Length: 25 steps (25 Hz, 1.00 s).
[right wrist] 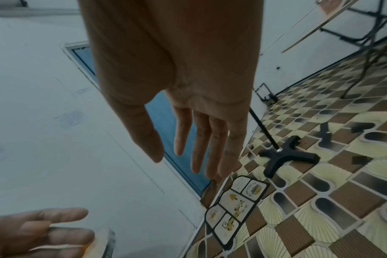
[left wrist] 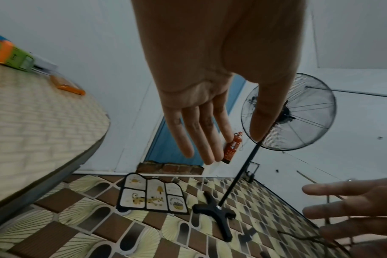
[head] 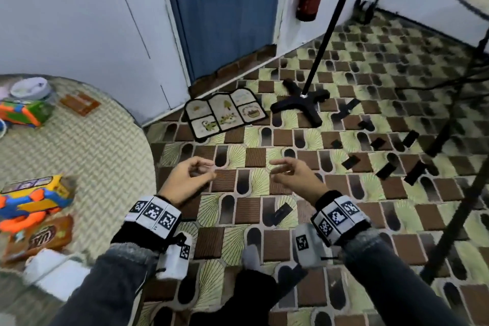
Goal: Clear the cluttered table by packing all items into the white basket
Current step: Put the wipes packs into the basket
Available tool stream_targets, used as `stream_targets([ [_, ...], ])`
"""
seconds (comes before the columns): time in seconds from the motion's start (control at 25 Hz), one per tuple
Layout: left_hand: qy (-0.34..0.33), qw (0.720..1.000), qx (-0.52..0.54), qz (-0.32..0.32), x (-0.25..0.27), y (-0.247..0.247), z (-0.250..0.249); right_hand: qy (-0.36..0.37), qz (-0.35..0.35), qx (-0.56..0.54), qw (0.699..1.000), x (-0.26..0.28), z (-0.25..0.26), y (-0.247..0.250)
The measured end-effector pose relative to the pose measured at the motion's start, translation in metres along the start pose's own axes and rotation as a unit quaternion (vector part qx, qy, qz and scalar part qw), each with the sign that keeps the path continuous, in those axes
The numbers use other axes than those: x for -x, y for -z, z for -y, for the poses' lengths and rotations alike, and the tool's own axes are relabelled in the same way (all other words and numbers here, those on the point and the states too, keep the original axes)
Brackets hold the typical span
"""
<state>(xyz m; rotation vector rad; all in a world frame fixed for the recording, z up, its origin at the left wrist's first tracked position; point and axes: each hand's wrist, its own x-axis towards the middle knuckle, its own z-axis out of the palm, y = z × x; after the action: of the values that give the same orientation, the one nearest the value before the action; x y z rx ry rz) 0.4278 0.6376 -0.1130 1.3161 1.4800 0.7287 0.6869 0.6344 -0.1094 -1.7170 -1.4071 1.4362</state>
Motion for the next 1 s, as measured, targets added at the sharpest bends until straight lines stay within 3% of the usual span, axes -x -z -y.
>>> stream_targets([
  [0.16,0.030,0.999,0.032,-0.031,-0.046,0.010,-0.004,0.002,0.080,0.048,0.996,-0.067,0.024,0.001],
  [0.4,0.038,0.994,0.070,-0.080,-0.099,0.029,-0.014,0.039,0.139,0.054,0.988,-0.157,0.067,-0.006],
  [0.56,0.056,0.983,0.094,-0.146,-0.120,0.051,-0.013,0.085,0.209,0.110,0.968,-0.213,0.100,-0.029],
  [0.8,0.076,0.957,0.094,-0.266,-0.152,0.100,-0.010,0.103,0.318,0.135,0.933,-0.296,0.161,-0.076],
  [1.0,0.107,0.907,0.127,-0.386,-0.167,0.131,-0.016,0.136,0.413,0.183,0.881,-0.344,0.216,-0.123],
])
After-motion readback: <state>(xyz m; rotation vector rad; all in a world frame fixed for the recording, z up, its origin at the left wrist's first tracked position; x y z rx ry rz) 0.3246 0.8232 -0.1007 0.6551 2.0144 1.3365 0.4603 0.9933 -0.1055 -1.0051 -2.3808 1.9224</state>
